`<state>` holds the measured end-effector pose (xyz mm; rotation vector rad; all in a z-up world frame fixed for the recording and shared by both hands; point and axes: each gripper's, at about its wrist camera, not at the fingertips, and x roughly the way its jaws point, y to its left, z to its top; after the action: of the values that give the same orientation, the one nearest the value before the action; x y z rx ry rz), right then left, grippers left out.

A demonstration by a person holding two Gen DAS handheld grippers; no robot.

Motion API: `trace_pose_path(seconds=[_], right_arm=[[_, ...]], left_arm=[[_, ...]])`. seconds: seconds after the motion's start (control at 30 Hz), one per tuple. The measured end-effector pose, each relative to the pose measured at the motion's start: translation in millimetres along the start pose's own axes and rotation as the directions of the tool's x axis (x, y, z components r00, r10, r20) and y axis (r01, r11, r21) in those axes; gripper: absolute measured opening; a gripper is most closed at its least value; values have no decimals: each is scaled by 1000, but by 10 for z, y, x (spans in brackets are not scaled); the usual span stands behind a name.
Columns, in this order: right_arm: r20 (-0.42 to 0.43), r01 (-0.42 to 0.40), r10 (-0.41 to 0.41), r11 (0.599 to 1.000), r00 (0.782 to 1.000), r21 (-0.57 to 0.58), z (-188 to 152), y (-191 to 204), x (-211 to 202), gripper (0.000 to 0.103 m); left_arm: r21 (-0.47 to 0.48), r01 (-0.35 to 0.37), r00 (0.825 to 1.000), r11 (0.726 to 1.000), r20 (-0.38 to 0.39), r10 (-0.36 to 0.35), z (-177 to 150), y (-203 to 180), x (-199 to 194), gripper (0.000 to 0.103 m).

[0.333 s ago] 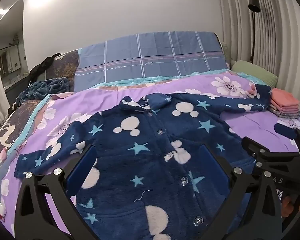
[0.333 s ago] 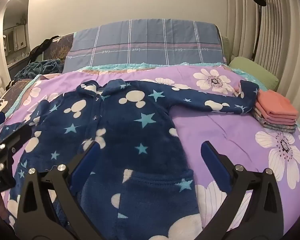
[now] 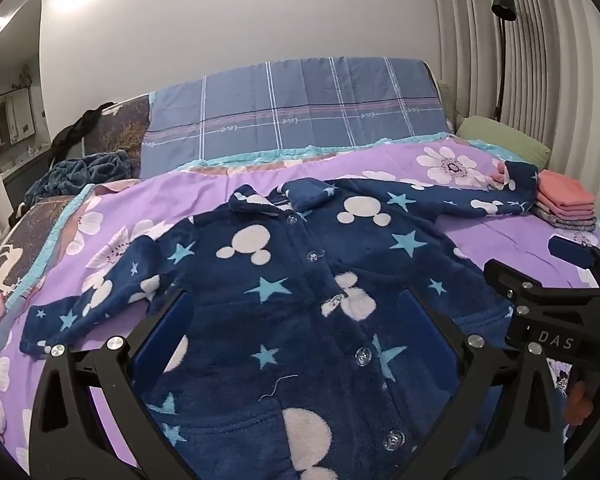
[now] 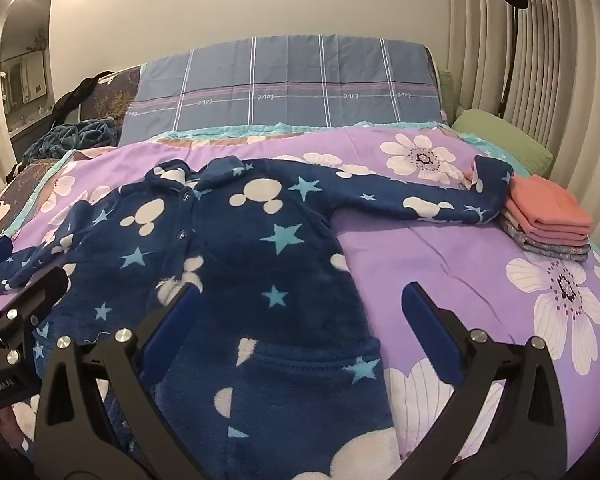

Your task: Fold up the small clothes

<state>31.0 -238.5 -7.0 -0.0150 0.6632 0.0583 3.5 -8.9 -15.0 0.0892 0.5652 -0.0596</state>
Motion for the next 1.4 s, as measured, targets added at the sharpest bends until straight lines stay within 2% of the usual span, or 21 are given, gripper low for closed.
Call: trace_pose_path(seconds=[0.17,1.4], right_arm=[[0,5,-5,1000,1000,0,-7,14,0,101],[3,6,-6,1000,1000,-5,-10,36,-39,101]], left_arm=[[-8,35,999,999,5,-35,-35,6,11,102],[-17,42,999,999,-1,-42,-97,19,-16,102]])
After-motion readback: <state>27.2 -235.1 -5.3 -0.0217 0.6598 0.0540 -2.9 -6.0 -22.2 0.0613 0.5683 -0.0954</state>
